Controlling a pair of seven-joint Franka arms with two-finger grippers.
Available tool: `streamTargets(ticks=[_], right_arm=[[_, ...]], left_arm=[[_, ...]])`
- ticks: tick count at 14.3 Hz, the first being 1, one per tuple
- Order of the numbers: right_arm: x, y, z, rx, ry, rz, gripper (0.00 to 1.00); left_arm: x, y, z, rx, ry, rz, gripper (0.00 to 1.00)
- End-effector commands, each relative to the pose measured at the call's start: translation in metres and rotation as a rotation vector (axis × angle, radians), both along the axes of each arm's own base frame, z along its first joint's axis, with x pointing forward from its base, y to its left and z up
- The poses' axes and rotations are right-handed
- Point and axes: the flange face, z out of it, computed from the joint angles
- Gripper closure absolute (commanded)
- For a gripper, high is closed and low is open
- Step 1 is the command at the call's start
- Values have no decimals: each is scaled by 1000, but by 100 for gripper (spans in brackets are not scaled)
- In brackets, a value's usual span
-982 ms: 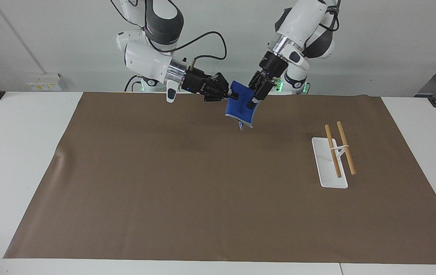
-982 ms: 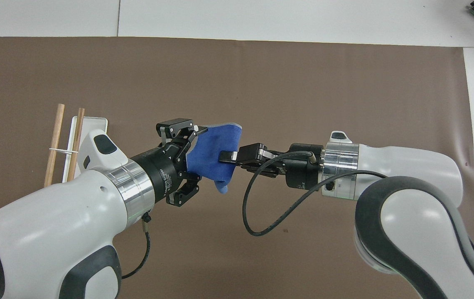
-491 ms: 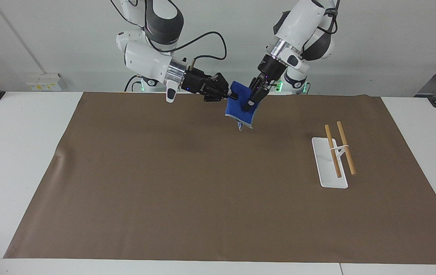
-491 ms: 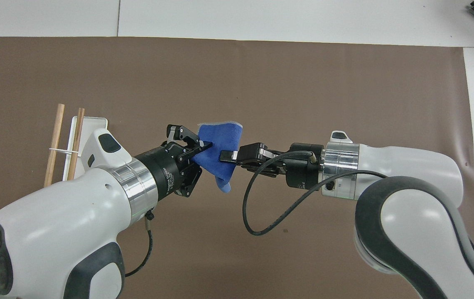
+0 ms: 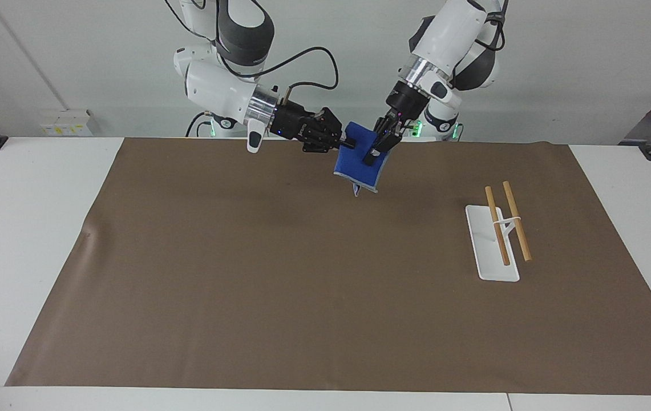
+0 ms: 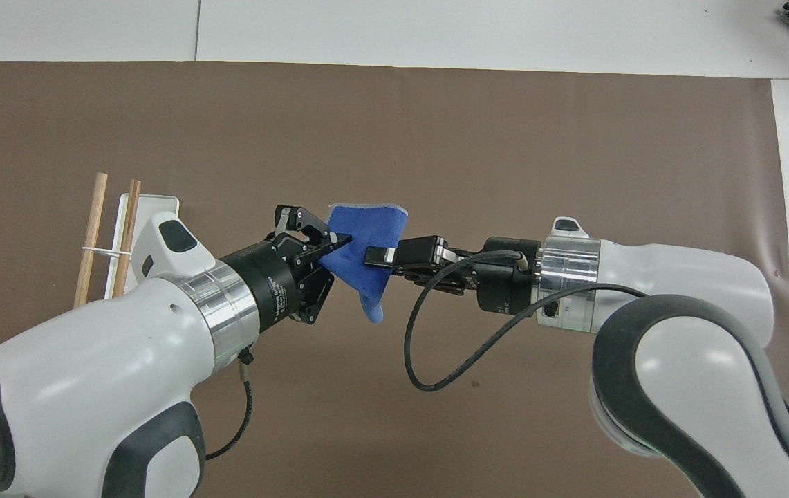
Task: Right arm passes towel to left arm to hang
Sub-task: 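Open the right gripper and pull it back while the left gripper withdraws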
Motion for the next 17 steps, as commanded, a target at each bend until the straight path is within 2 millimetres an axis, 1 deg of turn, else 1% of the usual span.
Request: streamTargets(ticks=[1, 2, 4, 5, 6, 7, 8, 9, 10, 11, 14, 15, 16, 17], right_arm=[[-3, -3, 7, -12, -46, -20, 0], [-3, -4, 7, -43, -60, -10, 0], [2, -14, 2, -143, -97, 16, 0], [5, -20, -1, -194, -116, 26, 0], [12, -34, -1, -250, -139, 8, 0], [16, -43, -2, -313, -148, 2, 0], [20, -53, -1, -377, -147, -4, 0], [23, -61, -1, -449, -149, -5, 0], [24, -63, -2, -528, -151, 4, 0], [25, -65, -5, -614, -147, 11, 0], [30, -72, -2, -864, -167, 34, 0], [32, -77, 2, -942, -169, 47, 0], [36, -89, 10, -998, -156, 35, 0], [38, -100, 19, -1034, -143, 41, 0]], left_arm=[[7, -2, 5, -13, -18, 2, 100], [8, -1, 5, -13, -19, 3, 100], [11, 2, 3, -1, -27, -2, 100], [16, 9, 4, 2, -33, 8, 100], [18, 12, 4, 10, -43, 2, 100], [19, 14, 4, 23, -58, -15, 100], [25, 23, 4, 30, -68, -6, 100], [30, 31, 4, 32, -70, 9, 100], [31, 32, 1, 35, -68, 12, 100], [37, 42, 0, 47, -71, 29, 100], [49, 65, -2, 59, -72, 75, 100], [53, 74, -5, 62, -68, 91, 100], [55, 81, -5, 64, -67, 105, 100], [62, 99, -9, 68, -60, 139, 100]])
